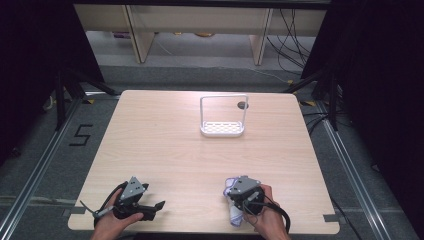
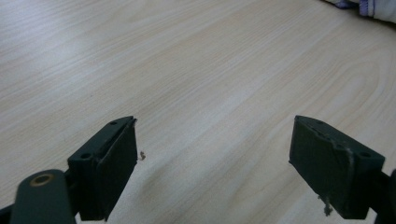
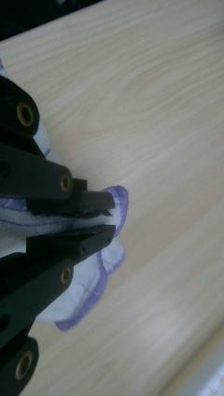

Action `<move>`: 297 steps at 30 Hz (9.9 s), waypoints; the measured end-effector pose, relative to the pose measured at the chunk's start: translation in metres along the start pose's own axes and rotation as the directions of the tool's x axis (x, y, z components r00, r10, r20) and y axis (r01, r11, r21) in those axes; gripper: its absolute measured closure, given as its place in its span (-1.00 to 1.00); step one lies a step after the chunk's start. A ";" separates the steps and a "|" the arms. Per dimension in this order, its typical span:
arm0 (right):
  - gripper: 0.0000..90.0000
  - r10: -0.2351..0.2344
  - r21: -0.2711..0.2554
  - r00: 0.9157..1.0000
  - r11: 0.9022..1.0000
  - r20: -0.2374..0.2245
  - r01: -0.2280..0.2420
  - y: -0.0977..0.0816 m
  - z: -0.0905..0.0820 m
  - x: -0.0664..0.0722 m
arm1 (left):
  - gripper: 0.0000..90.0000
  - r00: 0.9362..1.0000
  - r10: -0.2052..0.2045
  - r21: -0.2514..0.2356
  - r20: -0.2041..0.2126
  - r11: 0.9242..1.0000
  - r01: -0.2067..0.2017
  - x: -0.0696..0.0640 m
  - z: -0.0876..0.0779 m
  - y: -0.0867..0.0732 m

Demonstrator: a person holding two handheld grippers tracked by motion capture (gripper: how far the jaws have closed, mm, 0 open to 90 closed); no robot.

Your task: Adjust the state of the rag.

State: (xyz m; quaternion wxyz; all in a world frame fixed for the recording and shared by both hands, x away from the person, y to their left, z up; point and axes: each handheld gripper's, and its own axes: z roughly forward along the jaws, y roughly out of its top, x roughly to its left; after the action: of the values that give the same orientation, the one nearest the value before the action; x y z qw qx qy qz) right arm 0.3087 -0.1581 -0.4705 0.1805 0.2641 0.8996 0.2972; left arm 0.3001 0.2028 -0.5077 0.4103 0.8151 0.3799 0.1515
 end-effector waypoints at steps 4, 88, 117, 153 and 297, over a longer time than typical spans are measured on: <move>0.91 0.002 -0.096 1.000 0.995 0.013 -0.001 0.004 -0.023 -0.009 | -0.67 1.000 0.004 0.010 -0.001 1.000 -0.004 0.001 0.000 0.000; 0.92 0.055 -0.501 0.992 0.859 -0.112 -0.104 0.081 -0.116 -0.078 | 0.93 0.954 0.179 -0.211 0.239 0.969 -0.129 -0.017 0.004 0.109; 0.91 0.123 -0.516 0.975 0.832 -0.185 -0.203 0.036 -0.122 -0.061 | 0.91 0.924 0.203 -0.183 0.323 0.972 -0.150 -0.024 -0.063 0.145; 0.09 0.381 -0.126 0.922 0.920 0.064 -0.371 0.006 0.020 -0.154 | -0.06 0.992 0.089 0.051 0.085 0.994 -0.094 0.018 0.078 0.109; 0.92 0.178 -0.197 0.981 0.962 -0.071 -0.189 -0.026 -0.046 -0.071 | 0.91 0.955 0.247 -0.092 0.166 0.968 -0.234 0.000 0.023 0.071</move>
State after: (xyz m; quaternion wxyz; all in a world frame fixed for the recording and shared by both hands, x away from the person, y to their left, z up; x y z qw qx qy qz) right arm 0.3330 -0.2377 -0.4401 0.1545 0.3186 0.8408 0.4095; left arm 0.3483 0.1633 -0.4664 0.4494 0.8504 0.2345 0.1410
